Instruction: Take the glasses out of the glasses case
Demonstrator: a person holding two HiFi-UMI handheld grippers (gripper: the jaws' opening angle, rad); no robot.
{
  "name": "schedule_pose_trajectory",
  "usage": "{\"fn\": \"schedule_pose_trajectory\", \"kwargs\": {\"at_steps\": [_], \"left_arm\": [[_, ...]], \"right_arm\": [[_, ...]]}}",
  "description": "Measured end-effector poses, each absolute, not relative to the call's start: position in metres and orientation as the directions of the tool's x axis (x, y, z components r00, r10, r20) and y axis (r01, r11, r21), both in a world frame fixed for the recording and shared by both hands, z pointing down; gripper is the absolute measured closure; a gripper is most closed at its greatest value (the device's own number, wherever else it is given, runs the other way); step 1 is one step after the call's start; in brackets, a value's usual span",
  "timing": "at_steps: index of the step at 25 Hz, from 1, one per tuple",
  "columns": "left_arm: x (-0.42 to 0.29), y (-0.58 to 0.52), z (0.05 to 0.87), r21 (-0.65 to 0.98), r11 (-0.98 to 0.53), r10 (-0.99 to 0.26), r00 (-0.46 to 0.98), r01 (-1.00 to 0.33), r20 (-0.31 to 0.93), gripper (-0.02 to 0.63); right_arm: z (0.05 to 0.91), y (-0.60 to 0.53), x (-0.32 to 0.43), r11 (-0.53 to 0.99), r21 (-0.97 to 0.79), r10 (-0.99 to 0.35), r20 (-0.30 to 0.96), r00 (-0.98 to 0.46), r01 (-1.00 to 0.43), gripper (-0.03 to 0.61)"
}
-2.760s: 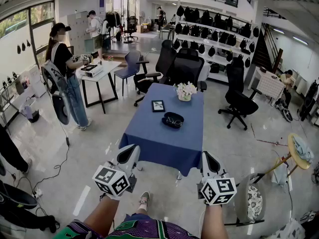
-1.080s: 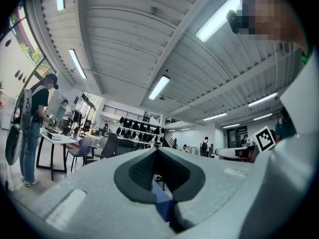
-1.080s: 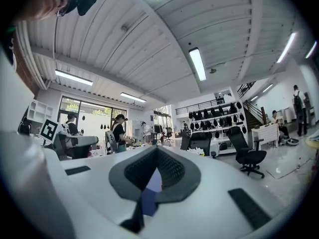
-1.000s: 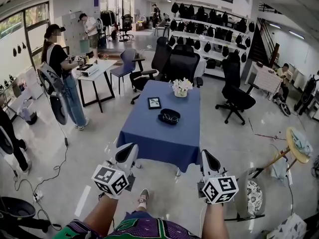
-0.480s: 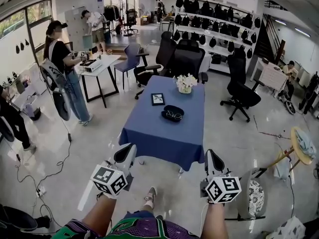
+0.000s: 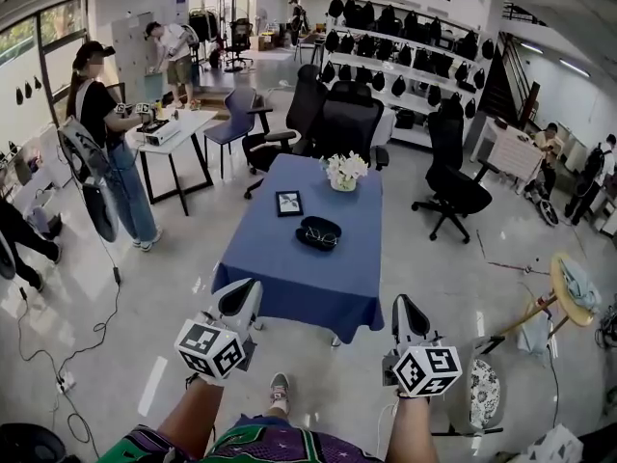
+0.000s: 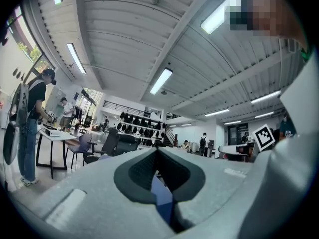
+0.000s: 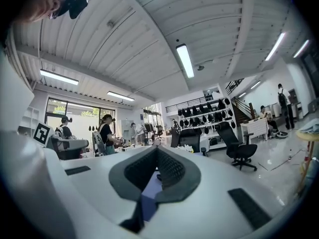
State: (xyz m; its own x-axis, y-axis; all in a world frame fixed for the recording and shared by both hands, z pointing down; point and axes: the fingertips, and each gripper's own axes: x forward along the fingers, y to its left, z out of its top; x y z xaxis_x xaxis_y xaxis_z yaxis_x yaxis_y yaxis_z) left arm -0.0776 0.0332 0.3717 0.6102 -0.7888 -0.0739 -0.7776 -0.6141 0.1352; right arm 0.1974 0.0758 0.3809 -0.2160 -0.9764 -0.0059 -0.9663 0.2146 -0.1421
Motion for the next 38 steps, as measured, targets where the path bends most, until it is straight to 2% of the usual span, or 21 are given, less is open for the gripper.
{"fn": "schedule_pose_trajectory", "kwargs": {"at_steps": [10, 22, 38], "left_arm": [[-0.056, -0.060, 0.375, 0.141, -0.640, -0.768, 0.637, -0.756, -0.070, 0.597], [-0.067, -0.161, 0.360, 0.143, -0.656, -0.754, 0.651, -0.741, -0.087, 0.597], [-0.070, -0.254, 0.370, 0.118, -0.694, -0.719, 0.690, -0.710, -0.082, 0.597]], "right_arm": [[0.366, -0.016, 0.199, 0.249, -0.115, -0.968, -0.001, -0.251, -0.962, 0.577], [0.346, -0.125, 0.163, 0.279, -0.062, -0.960, 0.007, -0.280, -0.958, 0.577], [0.383, -0.200, 0.166, 0.191, -0.070, -0.978, 0.074, -0.196, -0.979, 0.577]]}}
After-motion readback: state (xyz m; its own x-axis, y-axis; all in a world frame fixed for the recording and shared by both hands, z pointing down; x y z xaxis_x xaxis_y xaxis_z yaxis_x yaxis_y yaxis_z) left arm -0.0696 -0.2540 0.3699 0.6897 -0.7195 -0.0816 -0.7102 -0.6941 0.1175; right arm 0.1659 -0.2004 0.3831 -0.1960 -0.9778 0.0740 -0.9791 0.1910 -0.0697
